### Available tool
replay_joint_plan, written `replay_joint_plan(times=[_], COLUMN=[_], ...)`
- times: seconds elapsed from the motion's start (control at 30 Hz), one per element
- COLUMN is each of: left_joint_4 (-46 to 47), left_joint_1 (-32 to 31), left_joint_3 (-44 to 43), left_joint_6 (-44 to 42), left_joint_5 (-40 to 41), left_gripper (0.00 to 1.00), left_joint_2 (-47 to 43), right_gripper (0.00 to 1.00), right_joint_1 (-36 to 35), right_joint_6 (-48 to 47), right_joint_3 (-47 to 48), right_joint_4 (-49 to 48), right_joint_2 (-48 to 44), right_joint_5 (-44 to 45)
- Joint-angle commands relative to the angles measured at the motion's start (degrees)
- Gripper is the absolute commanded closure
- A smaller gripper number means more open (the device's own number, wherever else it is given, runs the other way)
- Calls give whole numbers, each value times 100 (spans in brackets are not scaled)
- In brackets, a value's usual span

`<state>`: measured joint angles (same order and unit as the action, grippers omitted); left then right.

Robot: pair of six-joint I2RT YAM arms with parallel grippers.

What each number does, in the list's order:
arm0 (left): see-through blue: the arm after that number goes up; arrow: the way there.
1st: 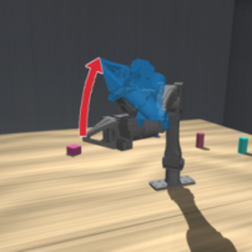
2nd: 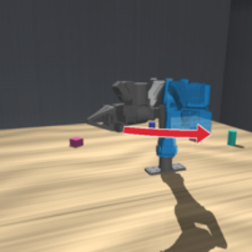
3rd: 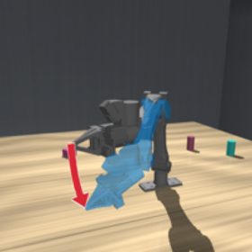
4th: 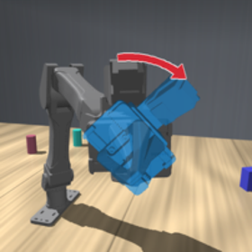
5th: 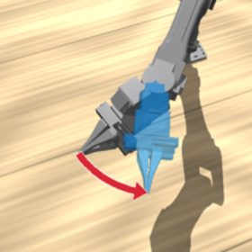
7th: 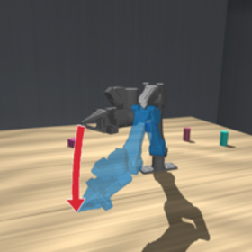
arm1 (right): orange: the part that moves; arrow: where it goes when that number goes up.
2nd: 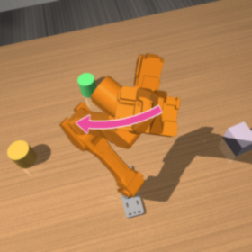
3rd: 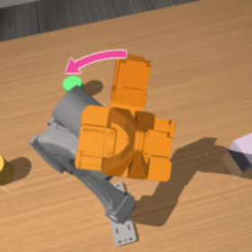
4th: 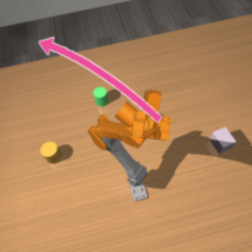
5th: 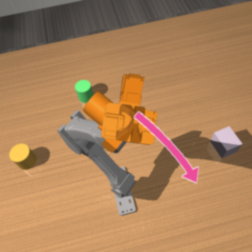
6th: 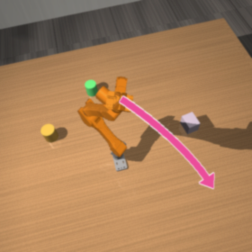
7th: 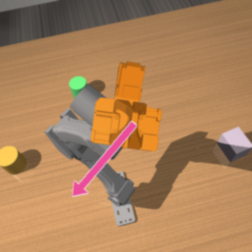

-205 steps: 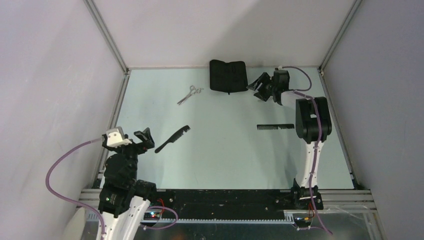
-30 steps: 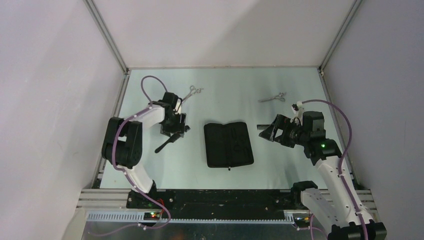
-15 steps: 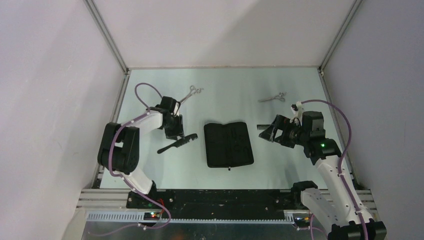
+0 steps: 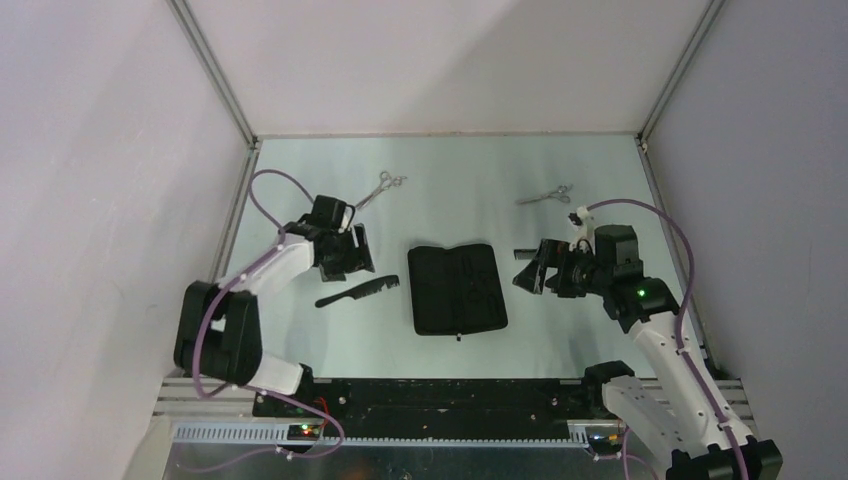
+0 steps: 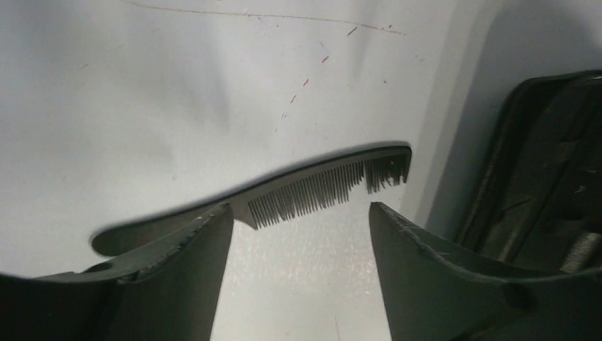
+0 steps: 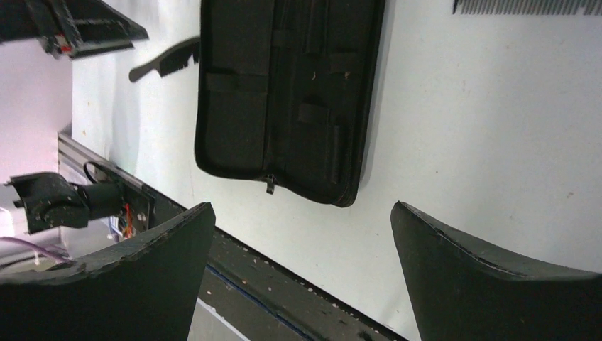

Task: Sort the hair-cutting tools
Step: Adjust the comb at the center of the board.

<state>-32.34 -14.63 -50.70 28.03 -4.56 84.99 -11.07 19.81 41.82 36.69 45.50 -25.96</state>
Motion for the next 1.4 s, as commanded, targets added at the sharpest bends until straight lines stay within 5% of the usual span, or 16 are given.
replay_joint_plan(times=[0.0,0.17,0.4,0.63,0.97,1.37], left_joint_4=[-306,-365,-955,-968,-291,-458], left_joint_1=[-42,-35,-18,103,110,127], left_joint_3=[221,895,977,969,910,644], left_joint_6=[484,1497,2550,3317,3954,3861], left_joint_5=[432,1027,1746,1841,1705,1739], left_gripper=[17,3,0,13,15,41], left_joint_2=[-927,-1833,-2126,-1484,-851,147], right_gripper=[1,1,1,1,1,1], right_joint_1=[-392,-1096,-1652,-1788,-1816,-1872], right_joint_6=[-234,-357,-613,-685,-935,-1033], right_joint_3=[262,413,662,694,680,686], right_joint_4=[-2,29,154,208,287,364], right_joint_2=[3,265,728,847,1017,1096], right_joint_5=[312,762,1324,1494,1566,1748])
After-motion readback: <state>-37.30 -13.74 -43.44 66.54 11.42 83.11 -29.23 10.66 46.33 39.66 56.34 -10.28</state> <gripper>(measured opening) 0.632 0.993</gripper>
